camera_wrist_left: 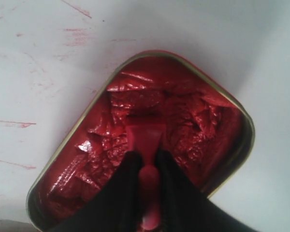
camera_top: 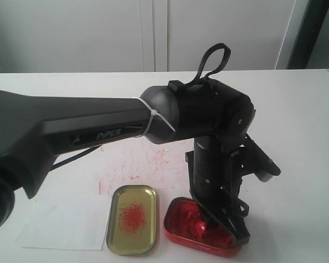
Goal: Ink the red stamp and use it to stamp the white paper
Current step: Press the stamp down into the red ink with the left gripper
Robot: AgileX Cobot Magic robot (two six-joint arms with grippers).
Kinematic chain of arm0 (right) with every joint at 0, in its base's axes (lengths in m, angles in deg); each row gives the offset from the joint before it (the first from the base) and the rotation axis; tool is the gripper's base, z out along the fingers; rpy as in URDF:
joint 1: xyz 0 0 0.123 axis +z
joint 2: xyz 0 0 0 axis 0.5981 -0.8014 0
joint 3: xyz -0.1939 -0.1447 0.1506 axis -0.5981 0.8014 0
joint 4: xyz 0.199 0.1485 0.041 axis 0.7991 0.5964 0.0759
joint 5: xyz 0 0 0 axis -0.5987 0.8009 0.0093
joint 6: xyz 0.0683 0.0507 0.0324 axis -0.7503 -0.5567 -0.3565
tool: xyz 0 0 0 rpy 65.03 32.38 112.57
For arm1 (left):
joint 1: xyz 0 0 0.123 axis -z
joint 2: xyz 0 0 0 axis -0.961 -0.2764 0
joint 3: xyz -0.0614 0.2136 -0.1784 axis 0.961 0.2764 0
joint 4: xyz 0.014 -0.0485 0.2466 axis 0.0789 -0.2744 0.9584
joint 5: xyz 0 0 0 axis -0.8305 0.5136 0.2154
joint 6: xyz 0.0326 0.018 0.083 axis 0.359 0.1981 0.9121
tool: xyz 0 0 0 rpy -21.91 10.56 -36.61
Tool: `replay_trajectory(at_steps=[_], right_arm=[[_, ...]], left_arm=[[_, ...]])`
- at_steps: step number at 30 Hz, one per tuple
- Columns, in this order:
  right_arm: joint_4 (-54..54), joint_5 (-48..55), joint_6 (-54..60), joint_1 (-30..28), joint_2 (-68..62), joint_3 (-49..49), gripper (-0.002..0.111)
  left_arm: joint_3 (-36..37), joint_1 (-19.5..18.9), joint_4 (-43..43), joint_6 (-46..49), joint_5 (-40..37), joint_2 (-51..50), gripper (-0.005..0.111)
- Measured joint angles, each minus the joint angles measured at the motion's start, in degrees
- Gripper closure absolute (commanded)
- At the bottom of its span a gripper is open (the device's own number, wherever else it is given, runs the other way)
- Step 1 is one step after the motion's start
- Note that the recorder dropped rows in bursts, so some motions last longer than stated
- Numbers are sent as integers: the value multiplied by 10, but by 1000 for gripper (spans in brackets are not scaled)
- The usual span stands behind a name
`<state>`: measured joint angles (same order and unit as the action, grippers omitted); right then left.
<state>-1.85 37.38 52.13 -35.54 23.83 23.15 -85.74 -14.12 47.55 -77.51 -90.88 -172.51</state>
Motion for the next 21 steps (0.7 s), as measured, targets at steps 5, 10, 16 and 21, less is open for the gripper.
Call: replay_trajectory(at_steps=[5,10,16,21], right_arm=[[0,0,0,0,0,0,108],[0,0,0,0,0,0,108],[0,0,0,0,0,0,108],[0,0,0,0,0,0,108]], left_arm=[[0,0,-11,20,0,0,107],[0,-12,-42,27,0,0,107],[0,-32,-74,42,0,0,107],[0,-33,-81,49,0,0,107]])
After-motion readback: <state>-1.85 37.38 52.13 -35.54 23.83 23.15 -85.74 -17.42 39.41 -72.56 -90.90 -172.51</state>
